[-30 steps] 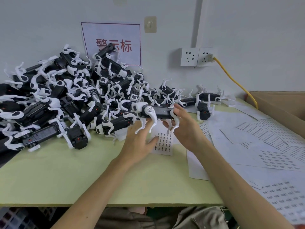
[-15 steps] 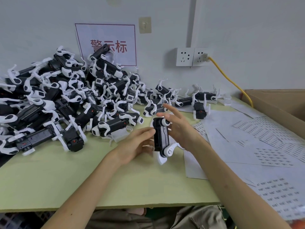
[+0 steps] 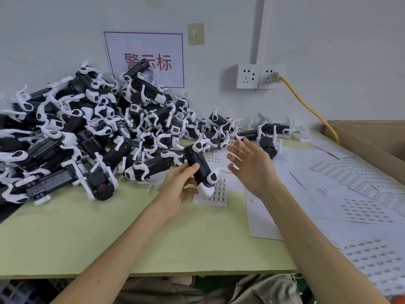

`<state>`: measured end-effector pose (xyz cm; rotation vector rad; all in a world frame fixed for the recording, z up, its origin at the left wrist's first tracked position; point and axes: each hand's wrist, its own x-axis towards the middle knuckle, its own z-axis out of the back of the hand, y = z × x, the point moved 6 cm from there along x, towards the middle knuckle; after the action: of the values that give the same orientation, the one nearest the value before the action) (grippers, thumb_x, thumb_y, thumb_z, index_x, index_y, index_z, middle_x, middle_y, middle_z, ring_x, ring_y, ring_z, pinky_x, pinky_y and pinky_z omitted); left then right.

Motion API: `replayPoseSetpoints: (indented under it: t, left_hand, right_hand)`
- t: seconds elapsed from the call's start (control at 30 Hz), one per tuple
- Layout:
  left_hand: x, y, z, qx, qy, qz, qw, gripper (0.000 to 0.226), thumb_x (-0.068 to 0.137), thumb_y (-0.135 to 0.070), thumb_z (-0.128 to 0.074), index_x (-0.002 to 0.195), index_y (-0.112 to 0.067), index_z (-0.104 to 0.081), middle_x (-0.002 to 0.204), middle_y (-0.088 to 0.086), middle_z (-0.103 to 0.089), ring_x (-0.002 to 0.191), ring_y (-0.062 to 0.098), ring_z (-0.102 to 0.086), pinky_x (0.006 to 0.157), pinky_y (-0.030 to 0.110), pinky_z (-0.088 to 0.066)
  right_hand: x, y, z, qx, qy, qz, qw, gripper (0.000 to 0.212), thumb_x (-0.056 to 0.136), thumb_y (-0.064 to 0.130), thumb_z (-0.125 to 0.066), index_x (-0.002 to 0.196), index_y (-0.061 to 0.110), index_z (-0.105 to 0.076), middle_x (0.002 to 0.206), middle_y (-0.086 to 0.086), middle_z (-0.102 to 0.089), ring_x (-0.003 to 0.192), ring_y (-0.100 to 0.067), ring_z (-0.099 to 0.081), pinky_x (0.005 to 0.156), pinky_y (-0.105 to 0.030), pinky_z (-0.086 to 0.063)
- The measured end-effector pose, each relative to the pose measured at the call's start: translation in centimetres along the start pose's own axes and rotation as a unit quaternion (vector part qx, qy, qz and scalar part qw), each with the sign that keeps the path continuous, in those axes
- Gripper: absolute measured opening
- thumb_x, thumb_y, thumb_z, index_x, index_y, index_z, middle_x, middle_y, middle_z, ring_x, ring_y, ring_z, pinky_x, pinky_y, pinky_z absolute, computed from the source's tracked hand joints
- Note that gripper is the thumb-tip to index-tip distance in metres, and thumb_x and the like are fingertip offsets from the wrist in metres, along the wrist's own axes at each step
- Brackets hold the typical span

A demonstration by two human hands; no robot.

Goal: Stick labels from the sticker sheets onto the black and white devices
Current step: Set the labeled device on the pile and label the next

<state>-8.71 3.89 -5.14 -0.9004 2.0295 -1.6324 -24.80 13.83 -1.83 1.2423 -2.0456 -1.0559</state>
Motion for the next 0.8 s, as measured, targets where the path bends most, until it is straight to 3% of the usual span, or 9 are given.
replayPoseSetpoints:
  t: [0.07, 0.17, 0.3, 0.43, 0.6, 0.7, 0.8]
  left_hand:
    - [0.0, 0.1, 0.0, 0.011, 0.008, -0.008, 1.000, 0.011, 0.091, -0.028, -0.071, 0.085, -0.024, -0.079, 0.077, -0.003, -0.069, 0.064, 0.010, -0.061, 0.054, 0.023, -0.050]
    - [0.0, 0.2, -0.2, 0.042, 0.015, -0.024, 0.999, 0.015, 0.097, -0.023, -0.067, 0.105, -0.015, -0.077, 0.092, 0.005, -0.075, 0.074, 0.016, -0.067, 0.066, 0.035, -0.059]
    - [0.2, 0.4, 0.3, 0.061, -0.016, -0.038, 0.997, 0.024, 0.095, -0.021, -0.070, 0.115, -0.008, -0.073, 0.104, 0.018, -0.074, 0.082, 0.024, -0.068, 0.076, 0.045, -0.062]
    - [0.4, 0.5, 0.4, 0.067, -0.022, -0.042, 0.997, 0.024, 0.091, -0.021, -0.074, 0.111, -0.007, -0.073, 0.103, 0.020, -0.073, 0.083, 0.027, -0.070, 0.077, 0.046, -0.062]
    - [0.7, 0.8, 0.5, 0.078, -0.020, -0.041, 0.996, 0.021, 0.088, -0.016, -0.078, 0.105, -0.006, -0.072, 0.098, 0.016, -0.074, 0.084, 0.031, -0.073, 0.076, 0.047, -0.063]
    - [0.6, 0.7, 0.3, 0.073, -0.011, -0.040, 0.997, 0.015, 0.089, -0.012, -0.078, 0.102, -0.008, -0.073, 0.094, 0.013, -0.075, 0.081, 0.029, -0.074, 0.067, 0.041, -0.062]
    - [0.6, 0.8, 0.4, 0.076, -0.014, -0.036, 0.996, 0.018, 0.089, -0.011, -0.078, 0.105, -0.006, -0.071, 0.093, 0.011, -0.075, 0.081, 0.029, -0.073, 0.068, 0.043, -0.062]
  right_hand:
    - [-0.1, -0.1, -0.8, -0.027, 0.048, -0.009, 0.998, 0.014, 0.088, 0.033, -0.067, 0.078, 0.024, -0.074, 0.089, 0.003, -0.068, 0.080, -0.015, -0.060, 0.073, -0.027, -0.044]
    - [-0.1, -0.4, -1.6, -0.152, 0.074, 0.012, 0.986, 0.005, 0.083, 0.027, -0.071, 0.079, 0.024, -0.072, 0.086, 0.004, -0.067, 0.076, -0.012, -0.061, 0.069, -0.022, -0.047]
    - [-0.2, 0.0, -1.5, -0.261, 0.043, 0.089, 0.960, 0.021, 0.095, 0.012, -0.069, 0.078, 0.025, -0.075, 0.085, 0.007, -0.071, 0.080, -0.009, -0.063, 0.079, -0.023, -0.046]
    - [-0.6, 0.1, -2.2, -0.293, 0.063, 0.112, 0.948, 0.014, 0.092, 0.016, -0.072, 0.080, 0.024, -0.075, 0.083, 0.011, -0.072, 0.079, -0.002, -0.064, 0.073, -0.012, -0.048]
    - [-0.4, -0.7, -2.2, -0.310, 0.059, 0.096, 0.944, 0.005, 0.092, 0.016, -0.074, 0.087, 0.018, -0.077, 0.091, 0.007, -0.076, 0.090, -0.004, -0.067, 0.081, -0.009, -0.048]
    - [-0.3, -0.9, -2.2, -0.313, 0.060, 0.092, 0.943, 0.008, 0.093, 0.015, -0.073, 0.085, 0.017, -0.075, 0.090, 0.007, -0.075, 0.088, -0.005, -0.066, 0.080, -0.008, -0.047]
    - [-0.2, -1.0, -2.2, -0.314, 0.059, 0.096, 0.943, 0.008, 0.093, 0.014, -0.073, 0.086, 0.017, -0.075, 0.086, 0.010, -0.075, 0.084, -0.003, -0.066, 0.079, -0.009, -0.047]
